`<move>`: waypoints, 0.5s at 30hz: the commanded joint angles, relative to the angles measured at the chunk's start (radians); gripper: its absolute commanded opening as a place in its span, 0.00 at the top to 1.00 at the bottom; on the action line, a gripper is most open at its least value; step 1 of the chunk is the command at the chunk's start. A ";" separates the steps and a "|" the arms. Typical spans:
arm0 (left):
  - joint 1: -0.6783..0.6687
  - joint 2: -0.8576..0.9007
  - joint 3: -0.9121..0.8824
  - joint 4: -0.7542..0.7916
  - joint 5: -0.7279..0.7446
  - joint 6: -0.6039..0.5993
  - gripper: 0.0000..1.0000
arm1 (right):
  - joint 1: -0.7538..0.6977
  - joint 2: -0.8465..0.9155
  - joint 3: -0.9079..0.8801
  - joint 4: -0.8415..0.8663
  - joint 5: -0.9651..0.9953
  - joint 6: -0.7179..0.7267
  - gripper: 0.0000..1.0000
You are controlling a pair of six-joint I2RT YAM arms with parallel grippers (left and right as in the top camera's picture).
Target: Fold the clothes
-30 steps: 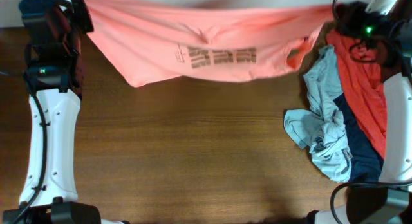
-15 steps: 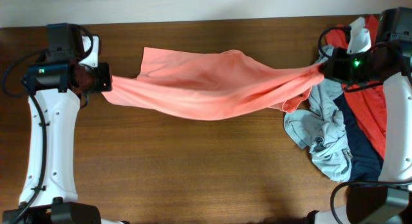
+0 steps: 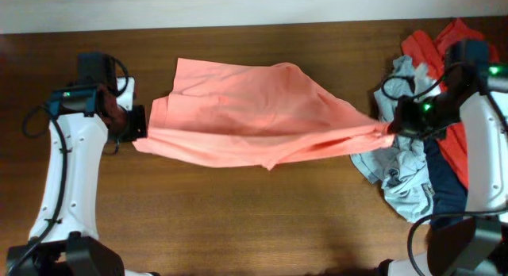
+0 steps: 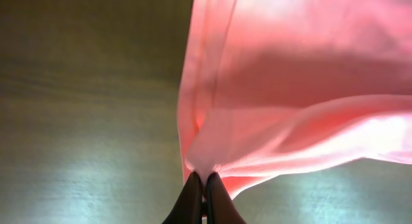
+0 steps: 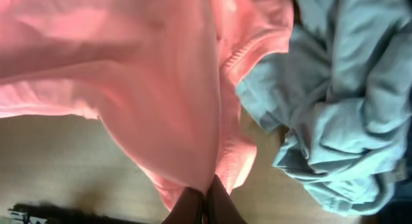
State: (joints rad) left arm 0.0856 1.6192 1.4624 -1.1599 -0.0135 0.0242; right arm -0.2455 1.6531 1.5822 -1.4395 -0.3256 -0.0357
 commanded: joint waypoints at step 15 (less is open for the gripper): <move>0.004 -0.013 -0.085 0.063 0.113 -0.008 0.39 | -0.009 -0.005 -0.204 0.079 0.041 -0.009 0.21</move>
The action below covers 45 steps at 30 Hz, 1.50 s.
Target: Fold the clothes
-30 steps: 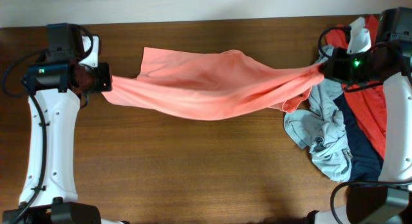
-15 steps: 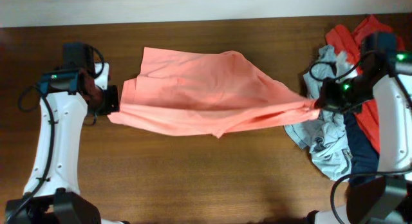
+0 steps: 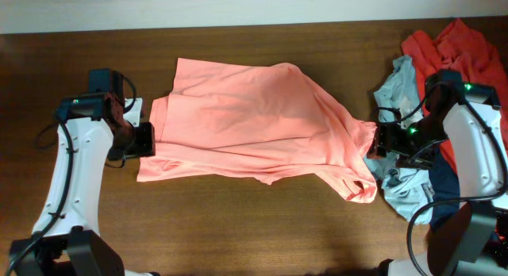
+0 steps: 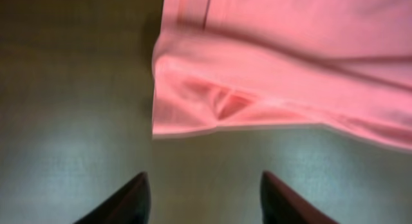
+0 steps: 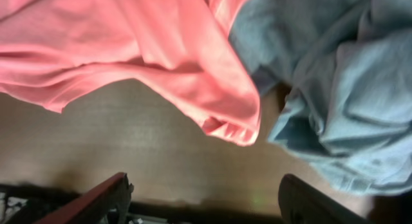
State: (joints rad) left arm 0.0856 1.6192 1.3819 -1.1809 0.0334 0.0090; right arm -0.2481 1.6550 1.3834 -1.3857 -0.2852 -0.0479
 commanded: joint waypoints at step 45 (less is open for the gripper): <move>-0.167 0.833 0.360 1.109 0.043 0.227 0.79 | 0.073 -0.007 -0.005 0.212 -0.082 0.023 0.22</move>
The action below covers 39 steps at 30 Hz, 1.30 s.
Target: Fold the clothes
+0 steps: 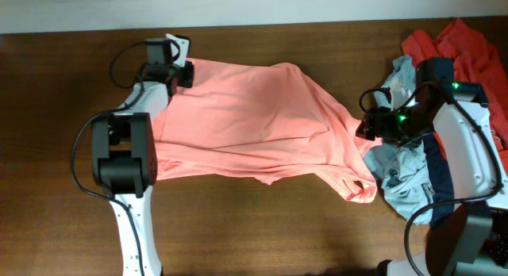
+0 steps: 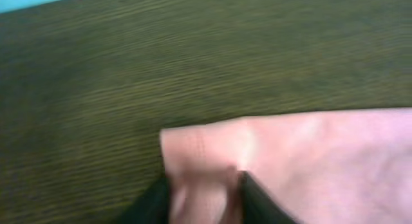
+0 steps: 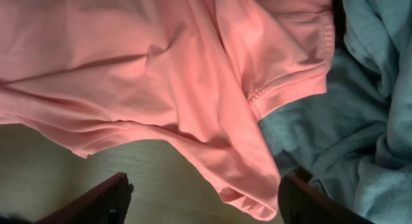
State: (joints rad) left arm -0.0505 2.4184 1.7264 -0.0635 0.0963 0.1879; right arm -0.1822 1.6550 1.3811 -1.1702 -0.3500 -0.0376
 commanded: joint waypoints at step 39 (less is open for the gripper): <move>0.053 -0.098 0.269 -0.539 -0.295 0.046 1.00 | 0.182 0.273 -0.003 0.693 0.245 0.238 0.36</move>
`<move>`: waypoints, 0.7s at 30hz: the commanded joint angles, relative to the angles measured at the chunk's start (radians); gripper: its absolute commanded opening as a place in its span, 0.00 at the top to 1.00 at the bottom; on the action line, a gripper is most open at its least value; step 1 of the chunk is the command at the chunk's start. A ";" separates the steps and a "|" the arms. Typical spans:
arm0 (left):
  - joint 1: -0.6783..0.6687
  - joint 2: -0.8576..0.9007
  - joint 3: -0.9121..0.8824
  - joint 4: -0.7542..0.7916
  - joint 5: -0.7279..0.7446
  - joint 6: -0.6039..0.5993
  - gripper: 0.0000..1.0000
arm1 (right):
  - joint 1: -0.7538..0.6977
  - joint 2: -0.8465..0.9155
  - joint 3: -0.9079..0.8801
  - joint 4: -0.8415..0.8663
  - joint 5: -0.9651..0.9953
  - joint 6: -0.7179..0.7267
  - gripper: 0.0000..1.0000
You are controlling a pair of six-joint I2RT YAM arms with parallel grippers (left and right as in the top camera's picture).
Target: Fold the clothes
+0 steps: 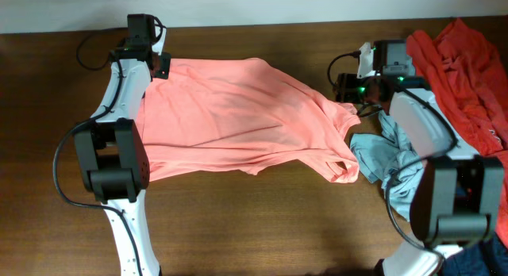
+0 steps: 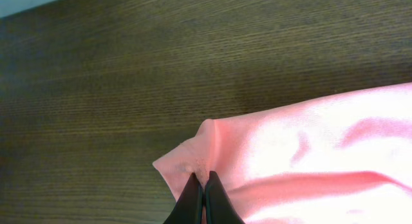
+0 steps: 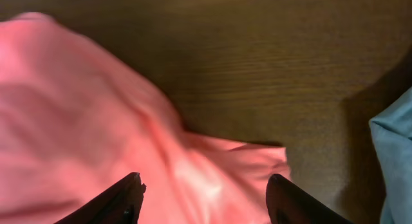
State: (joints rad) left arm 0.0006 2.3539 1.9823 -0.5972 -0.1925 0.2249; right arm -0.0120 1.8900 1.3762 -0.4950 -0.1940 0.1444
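Note:
A salmon-pink shirt (image 1: 238,109) lies spread on the brown table (image 1: 238,220). My left gripper (image 2: 205,179) is shut on its far-left corner (image 2: 206,143), at the table's back left (image 1: 153,66). My right gripper (image 3: 205,192) stands open over the shirt's far-right edge (image 3: 212,166), near the back right (image 1: 345,86). The shirt's sleeve (image 1: 341,166) is bunched at its right end.
A heap of clothes fills the right side: a grey-blue garment (image 1: 389,161), a red one (image 1: 456,70) and a dark blue one at the right edge. The wall runs along the table's far edge (image 1: 254,24).
My left gripper has shut on the shirt's far-left corner, and that corner now lies further left. My right gripper has moved from the shirt's right side to its far-right edge, still open.
Both grippers held the shirt's near edge stretched above the table. They then let it drop and stood open at its left and right ends. The left went to the far-left corner, the right stayed open. Now the left grips that corner and the right is at the far edge.

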 commanded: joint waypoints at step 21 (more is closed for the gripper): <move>0.002 -0.033 0.013 -0.021 -0.006 0.009 1.00 | 0.011 0.193 0.003 -0.029 0.138 0.057 0.87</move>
State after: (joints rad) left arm 0.0006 2.3539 1.9823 -0.6170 -0.1925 0.2249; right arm -0.0093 2.0663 1.3762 -0.5327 -0.0643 0.1928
